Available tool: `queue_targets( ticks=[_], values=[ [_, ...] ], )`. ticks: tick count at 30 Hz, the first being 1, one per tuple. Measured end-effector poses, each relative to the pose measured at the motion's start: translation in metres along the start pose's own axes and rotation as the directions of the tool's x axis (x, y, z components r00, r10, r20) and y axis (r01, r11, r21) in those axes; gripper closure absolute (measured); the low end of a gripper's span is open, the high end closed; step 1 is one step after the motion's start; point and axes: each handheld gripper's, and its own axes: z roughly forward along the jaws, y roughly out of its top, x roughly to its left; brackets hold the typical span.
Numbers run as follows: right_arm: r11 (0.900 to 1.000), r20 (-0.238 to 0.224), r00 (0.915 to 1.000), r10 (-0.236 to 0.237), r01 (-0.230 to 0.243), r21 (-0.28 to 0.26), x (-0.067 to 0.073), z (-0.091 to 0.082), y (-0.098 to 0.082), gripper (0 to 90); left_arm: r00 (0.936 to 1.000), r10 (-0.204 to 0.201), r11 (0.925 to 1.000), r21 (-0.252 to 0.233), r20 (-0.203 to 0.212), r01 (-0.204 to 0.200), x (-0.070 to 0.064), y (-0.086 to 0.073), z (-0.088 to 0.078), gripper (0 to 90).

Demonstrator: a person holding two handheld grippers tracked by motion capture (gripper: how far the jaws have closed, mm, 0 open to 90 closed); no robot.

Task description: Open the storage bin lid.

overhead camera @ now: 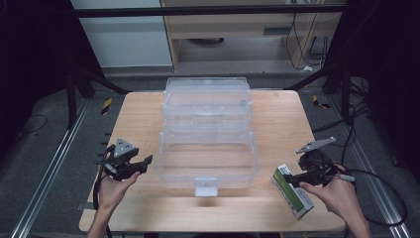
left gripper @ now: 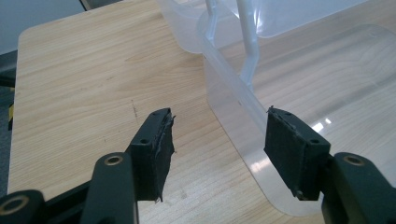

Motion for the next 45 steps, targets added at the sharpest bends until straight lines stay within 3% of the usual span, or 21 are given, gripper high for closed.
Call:
queue_targets(
  ticks=[17, 32, 38, 45],
  values=[
    [0.996, -0.013, 0.9999, -0.008, 0.009, 0.094, 0.001, 0.0, 0.001, 34.4, 1.0, -0.006, 0.9999, 0.012, -0.005, 0.006, 0.004, -0.002, 0.001, 40.6],
    [0.986, -0.022, 0.9997, -0.006, 0.01, 0.168, 0.0, 0.01, -0.001, 39.6, 1.0, -0.002, 0.9999, 0.017, -0.005, 0.003, 0.004, -0.002, 0.002, 40.6],
    [0.977, -0.011, 0.9999, -0.006, 0.008, 0.213, -0.002, 0.015, 0.0, 40.8, 1.0, -0.004, 0.9998, 0.02, -0.007, 0.004, 0.004, -0.002, 0.002, 40.5],
    [0.974, -0.014, 0.9999, 0.005, -0.002, 0.227, -0.003, 0.02, -0.002, 41.5, 1.0, 0.002, 0.9998, 0.022, -0.004, -0.002, 0.003, -0.001, 0.003, 40.4]
  ],
)
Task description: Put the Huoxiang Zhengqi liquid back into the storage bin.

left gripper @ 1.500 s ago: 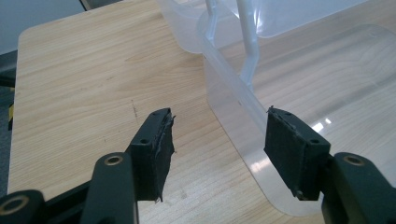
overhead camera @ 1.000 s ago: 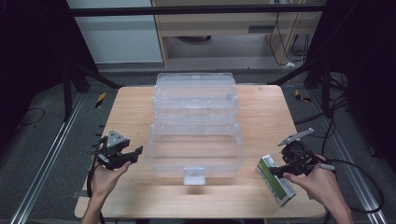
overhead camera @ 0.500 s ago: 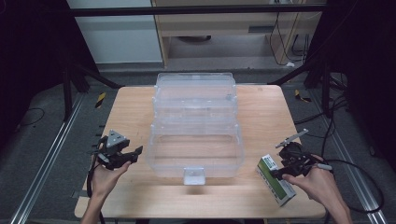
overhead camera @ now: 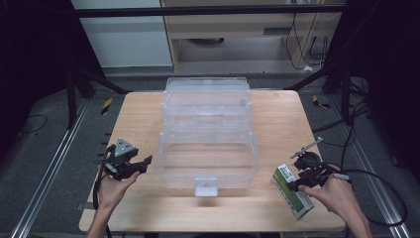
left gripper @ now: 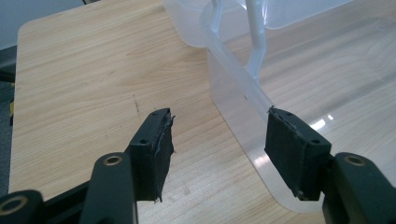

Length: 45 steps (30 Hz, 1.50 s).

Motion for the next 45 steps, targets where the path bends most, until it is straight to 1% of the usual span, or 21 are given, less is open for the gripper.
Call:
queue_targets(
  ticks=[3, 5, 11, 15, 22, 24, 25, 28, 29, 32, 40, 41, 42, 45],
  values=[
    [1.0, 0.0, 1.0, -0.001, 0.001, 0.004, -0.001, 0.001, -0.001, 41.8, 1.0, -0.005, 1.0, -0.001, -0.001, 0.005, 0.001, -0.001, 0.0, 40.4],
    [1.0, -0.002, 1.0, 0.009, -0.009, 0.008, -0.001, 0.001, -0.001, 42.1, 1.0, -0.007, 1.0, 0.001, -0.003, 0.007, 0.002, -0.001, 0.0, 40.5],
    [1.0, -0.009, 1.0, 0.002, -0.002, 0.027, -0.002, 0.005, -0.002, 43.5, 1.0, -0.002, 1.0, -0.004, -0.003, 0.002, 0.001, 0.0, -0.001, 40.4],
    [0.999, -0.014, 0.9998, 0.016, -0.015, 0.035, -0.003, 0.006, -0.001, 44.9, 1.0, -0.002, 1.0, 0.004, -0.003, 0.002, 0.001, -0.001, 0.0, 40.4],
    [0.998, -0.028, 0.9995, 0.013, -0.011, 0.059, -0.003, 0.01, 0.0, 48.4, 1.0, -0.003, 1.0, 0.003, -0.004, 0.003, 0.002, 0.0, 0.0, 40.4],
    [0.998, -0.026, 0.9996, 0.008, -0.006, 0.056, -0.004, 0.01, 0.0, 49.9, 1.0, -0.005, 1.0, 0.004, -0.005, 0.006, 0.002, -0.001, 0.0, 40.4],
    [0.998, -0.028, 0.9995, 0.013, -0.012, 0.054, -0.004, 0.01, 0.0, 50.0, 1.0, -0.006, 1.0, 0.005, -0.004, 0.006, 0.002, -0.001, 0.0, 40.4],
    [0.997, -0.035, 0.9992, 0.02, -0.018, 0.069, -0.003, 0.011, 0.001, 50.7, 1.0, -0.006, 1.0, 0.003, -0.002, 0.006, 0.001, 0.0, 0.0, 40.4],
    [0.997, -0.037, 0.9993, 0.01, -0.007, 0.072, -0.004, 0.013, 0.001, 51.0, 1.0, -0.005, 1.0, 0.003, -0.003, 0.005, 0.001, 0.0, 0.0, 40.4],
    [0.997, -0.037, 0.9992, 0.018, -0.015, 0.073, -0.005, 0.013, 0.002, 52.4, 1.0, -0.006, 1.0, 0.005, -0.003, 0.006, 0.001, 0.0, 0.0, 40.4],
    [0.996, -0.033, 0.9994, 0.009, -0.006, 0.088, -0.002, 0.013, 0.006, 56.2, 1.0, 0.0, 1.0, 0.005, -0.003, 0.0, 0.0, 0.0, 0.0, 40.4],
    [0.995, -0.032, 0.9993, 0.022, -0.019, 0.096, -0.001, 0.014, 0.006, 56.4, 1.0, 0.0, 1.0, 0.005, -0.002, 0.0, 0.0, 0.0, 0.001, 40.4],
    [0.995, -0.031, 0.9994, 0.012, -0.009, 0.096, -0.002, 0.014, 0.006, 56.5, 1.0, 0.001, 1.0, 0.006, -0.002, -0.001, 0.0, 0.0, 0.001, 40.4],
    [0.995, -0.028, 0.9995, 0.013, -0.011, 0.098, -0.002, 0.014, 0.007, 56.8, 1.0, 0.008, 0.9999, 0.013, -0.003, -0.008, -0.001, 0.0, 0.002, 40.4]
  ],
)
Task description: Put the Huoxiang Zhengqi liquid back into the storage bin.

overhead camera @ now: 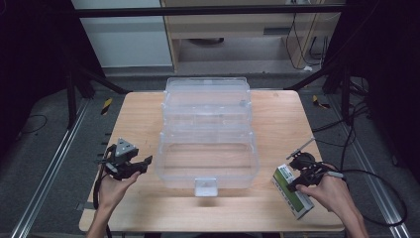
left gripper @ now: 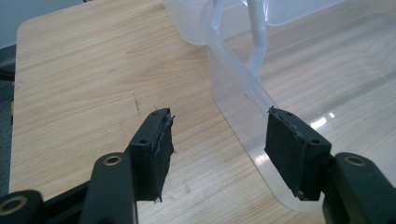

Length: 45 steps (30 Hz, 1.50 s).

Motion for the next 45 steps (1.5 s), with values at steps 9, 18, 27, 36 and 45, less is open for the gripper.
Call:
queue_targets(
  ticks=[9, 18, 27, 36, 45],
  values=[
    [1.0, 0.003, 0.9999, 0.01, -0.01, 0.013, 0.0002, 0.0016, 0.0005, 56.8, 1.0, 0.006, 1.0, 0.002, 0.002, -0.006, -0.0015, 0.0002, 0.0006, 40.3],
    [0.999, 0.008, 0.9997, 0.021, -0.021, 0.032, 0.001, 0.0025, 0.0028, 58.1, 1.0, 0.007, 1.0, -0.001, 0.003, -0.007, -0.0017, 0.0003, -0.0001, 40.4],
    [0.999, 0.036, 0.9989, 0.031, -0.033, 0.034, 0.0007, 0.0003, 0.0025, 62.8, 1.0, 0.006, 1.0, 0.0, 0.002, -0.006, -0.0014, 0.0002, -0.0001, 40.3],
    [0.999, 0.04, 0.999, 0.019, -0.021, 0.047, 0.0013, 0.0001, 0.0041, 63.4, 1.0, 0.004, 1.0, -0.001, 0.002, -0.004, -0.0011, 0.0001, -0.0004, 40.3],
    [0.998, 0.037, 0.9992, -0.015, 0.013, 0.057, 0.0044, -0.0035, 0.0054, 63.8, 1.0, 0.003, 1.0, -0.002, 0.002, -0.003, -0.0008, 0.0, -0.0009, 40.3]
  ],
)
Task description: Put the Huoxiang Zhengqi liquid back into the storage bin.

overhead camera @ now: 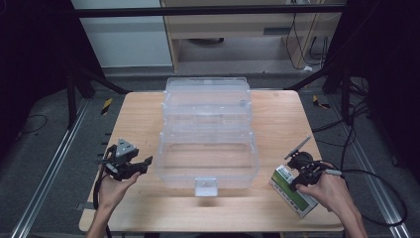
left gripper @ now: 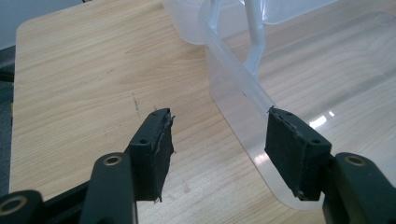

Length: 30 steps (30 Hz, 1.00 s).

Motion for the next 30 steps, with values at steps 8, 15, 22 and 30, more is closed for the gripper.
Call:
queue_targets(
  ticks=[8, 15, 22, 30],
  values=[
    [0.999, -0.003, 0.9999, -0.014, 0.014, -0.034, -0.003, -0.01, -0.001, 63.8, 1.0, -0.001, 1.0, 0.005, -0.001, 0.001, 0.001, 0.0, 0.0, 40.3],
    [0.997, 0.002, 0.9999, -0.013, 0.014, -0.074, -0.004, -0.025, 0.002, 63.9, 1.0, -0.005, 1.0, 0.005, -0.002, 0.005, 0.002, -0.001, 0.0, 40.2],
    [0.993, 0.007, 0.9999, -0.014, 0.015, -0.116, -0.004, -0.04, 0.009, 63.9, 0.9999, -0.013, 0.9999, 0.007, -0.01, 0.013, 0.005, -0.001, 0.0, 39.9],
    [0.986, 0.026, 0.9994, -0.021, 0.025, -0.164, -0.005, -0.058, 0.018, 63.8, 0.9997, -0.018, 0.9998, 0.012, -0.016, 0.018, 0.007, -0.002, 0.001, 39.6]
  ],
)
